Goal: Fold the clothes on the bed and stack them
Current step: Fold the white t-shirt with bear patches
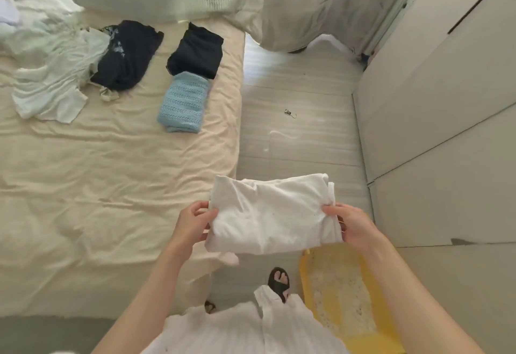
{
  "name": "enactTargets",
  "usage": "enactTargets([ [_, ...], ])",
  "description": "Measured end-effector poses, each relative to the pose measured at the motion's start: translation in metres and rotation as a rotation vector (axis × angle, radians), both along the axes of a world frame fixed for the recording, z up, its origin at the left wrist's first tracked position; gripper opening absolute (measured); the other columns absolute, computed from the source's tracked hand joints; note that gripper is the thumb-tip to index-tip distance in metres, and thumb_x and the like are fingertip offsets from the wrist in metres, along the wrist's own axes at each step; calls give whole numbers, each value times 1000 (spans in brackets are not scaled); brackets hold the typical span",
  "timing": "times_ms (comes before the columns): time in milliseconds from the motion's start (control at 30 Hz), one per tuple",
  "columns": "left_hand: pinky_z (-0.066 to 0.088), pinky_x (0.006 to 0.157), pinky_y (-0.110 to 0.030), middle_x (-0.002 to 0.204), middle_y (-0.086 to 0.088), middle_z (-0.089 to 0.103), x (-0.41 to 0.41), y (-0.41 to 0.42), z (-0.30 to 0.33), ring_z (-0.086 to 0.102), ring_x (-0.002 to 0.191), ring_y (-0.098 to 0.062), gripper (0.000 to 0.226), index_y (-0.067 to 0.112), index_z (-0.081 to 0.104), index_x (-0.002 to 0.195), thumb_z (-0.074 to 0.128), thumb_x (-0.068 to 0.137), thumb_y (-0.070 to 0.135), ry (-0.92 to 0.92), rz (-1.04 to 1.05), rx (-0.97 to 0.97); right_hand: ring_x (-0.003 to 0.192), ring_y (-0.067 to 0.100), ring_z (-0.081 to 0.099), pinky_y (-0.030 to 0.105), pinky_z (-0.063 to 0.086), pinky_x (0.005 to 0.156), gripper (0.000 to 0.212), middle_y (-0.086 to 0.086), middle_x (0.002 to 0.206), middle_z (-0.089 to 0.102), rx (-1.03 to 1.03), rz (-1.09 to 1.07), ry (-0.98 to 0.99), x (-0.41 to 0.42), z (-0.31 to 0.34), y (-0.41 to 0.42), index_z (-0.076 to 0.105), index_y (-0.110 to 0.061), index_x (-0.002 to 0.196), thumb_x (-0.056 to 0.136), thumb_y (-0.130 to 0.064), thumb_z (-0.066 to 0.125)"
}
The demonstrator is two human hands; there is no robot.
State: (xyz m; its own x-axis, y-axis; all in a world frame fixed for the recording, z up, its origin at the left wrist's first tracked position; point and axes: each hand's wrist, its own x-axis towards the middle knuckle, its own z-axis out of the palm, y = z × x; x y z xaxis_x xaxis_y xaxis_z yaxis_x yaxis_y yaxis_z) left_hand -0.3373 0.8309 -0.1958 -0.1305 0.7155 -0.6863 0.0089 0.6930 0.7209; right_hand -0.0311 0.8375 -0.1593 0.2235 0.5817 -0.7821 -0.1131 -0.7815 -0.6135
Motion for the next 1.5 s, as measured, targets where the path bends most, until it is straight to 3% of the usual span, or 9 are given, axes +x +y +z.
enactTargets([
  [233, 50, 53, -27, 78, -5, 66, 50, 29, 4, 63, 60, -16, 2, 11, 62, 88, 62, 87, 10, 4, 236, -38, 68, 24, 60, 36, 47, 64, 15, 11, 80, 66, 1, 261, -7, 42, 1, 114, 64, -3, 96, 82, 1, 63],
  [467, 51, 55, -29, 82, -9, 68, 44, 88, -7, 65, 65, -21, 6, 10, 62, 94, 60, 88, 10, -42, 538, -85, 71, 22, 68, 34, 53, 67, 15, 6, 80, 73, 3, 569, 7, 3, -17, 261, 70, -8, 92, 78, -4, 68],
  [600, 51, 57, -30, 84, -10, 66, 26, 152, -25, 64, 66, -23, 8, 9, 60, 97, 58, 89, 8, -68, 662, -90, 77, 25, 67, 38, 52, 77, 13, 8, 84, 72, 7, 711, -29, -42, -35, 355, 70, -5, 92, 79, -4, 68],
  [800, 52, 57, -29, 85, -9, 64, 10, 227, -34, 63, 66, -21, 7, 9, 58, 96, 58, 89, 7, -106, 875, -119, 75, 24, 64, 30, 49, 61, 14, 9, 87, 69, 34, 940, -96, -113, -38, 471, 69, -10, 93, 82, -3, 65],
  [1067, 52, 64, -30, 98, -8, 65, -27, 313, -61, 65, 80, -21, 11, 14, 58, 100, 58, 90, 10, -147, 1178, -116, 84, 25, 62, 39, 52, 81, 11, 5, 88, 67, 85, 1182, -173, -236, -70, 591, 68, -20, 83, 83, -9, 67],
  [1233, 53, 68, -28, 99, -8, 66, -60, 361, -98, 66, 85, -21, 11, 13, 59, 100, 59, 90, 10, -135, 1370, -119, 77, 23, 62, 30, 51, 62, 13, 4, 83, 67, 95, 1330, -166, -315, -119, 645, 69, -19, 79, 83, -7, 65],
  [1333, 53, 70, -27, 102, -12, 65, -76, 378, -126, 64, 83, -20, 10, 11, 59, 100, 56, 91, 8, -54, 1448, -146, 86, 24, 63, 32, 50, 66, 7, 2, 88, 66, 86, 1405, -227, -344, -152, 659, 67, -17, 85, 85, -10, 64],
  [1433, 42, 93, -32, 128, -17, 53, -82, 384, -150, 53, 116, -29, 36, 3, 50, 126, 55, 91, 8, 335, 1257, -326, 102, 22, 56, 31, 44, 82, 27, 5, 111, 59, 406, 1583, -504, -348, -165, 654, 59, -13, 114, 87, -14, 61],
  [1500, 30, 108, -37, 142, -20, 37, -80, 389, -155, 35, 133, -32, 58, 2, 36, 140, 61, 88, 11, 643, 1010, -361, 116, 29, 50, 37, 40, 94, 46, 13, 127, 51, 966, 1750, -631, -339, -165, 647, 52, -9, 128, 83, -9, 63],
])
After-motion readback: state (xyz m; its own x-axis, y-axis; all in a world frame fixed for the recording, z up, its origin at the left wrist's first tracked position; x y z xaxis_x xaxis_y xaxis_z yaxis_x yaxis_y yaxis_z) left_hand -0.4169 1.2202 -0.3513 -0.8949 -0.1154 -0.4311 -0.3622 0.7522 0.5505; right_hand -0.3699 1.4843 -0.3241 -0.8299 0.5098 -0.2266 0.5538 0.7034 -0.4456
